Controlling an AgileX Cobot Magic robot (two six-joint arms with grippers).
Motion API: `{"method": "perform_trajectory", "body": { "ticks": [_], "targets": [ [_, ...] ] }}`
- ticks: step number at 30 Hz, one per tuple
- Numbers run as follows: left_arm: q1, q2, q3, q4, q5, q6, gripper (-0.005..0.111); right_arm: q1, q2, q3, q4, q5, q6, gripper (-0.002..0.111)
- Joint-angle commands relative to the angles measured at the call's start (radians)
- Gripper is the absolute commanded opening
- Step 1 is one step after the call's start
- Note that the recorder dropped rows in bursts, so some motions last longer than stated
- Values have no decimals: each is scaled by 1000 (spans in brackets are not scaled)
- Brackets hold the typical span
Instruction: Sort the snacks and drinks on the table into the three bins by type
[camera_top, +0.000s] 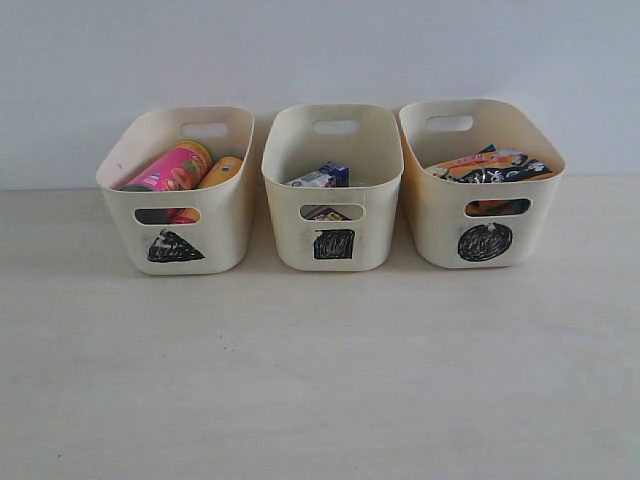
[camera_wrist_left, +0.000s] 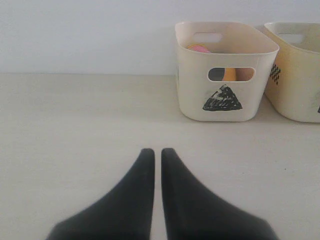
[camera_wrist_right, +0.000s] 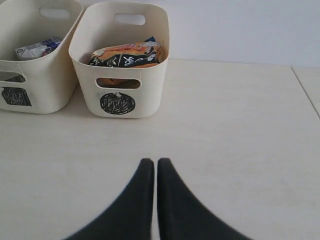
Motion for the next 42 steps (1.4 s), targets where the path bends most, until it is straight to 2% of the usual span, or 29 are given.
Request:
{"method": "perform_trajectory", "body": {
  "ticks": [1, 8, 17, 30, 42],
  "targets": [
    [4, -3, 4, -1, -3, 6, 4, -23, -107, 124, -2, -83, -21, 0],
    [4, -3, 4, -1, -3, 6, 4, -74, -239, 303, -2, -200, -43, 0],
    [4, -3, 4, -1, -3, 6, 4, -83, -469, 470, -2, -210, -43, 0],
    [4, -3, 4, -1, -3, 6, 4, -83, -519, 492, 3, -200, -41, 0],
    [4, -3, 4, -1, -3, 6, 4, -83, -520, 541, 91, -191, -112, 0]
  ]
}}
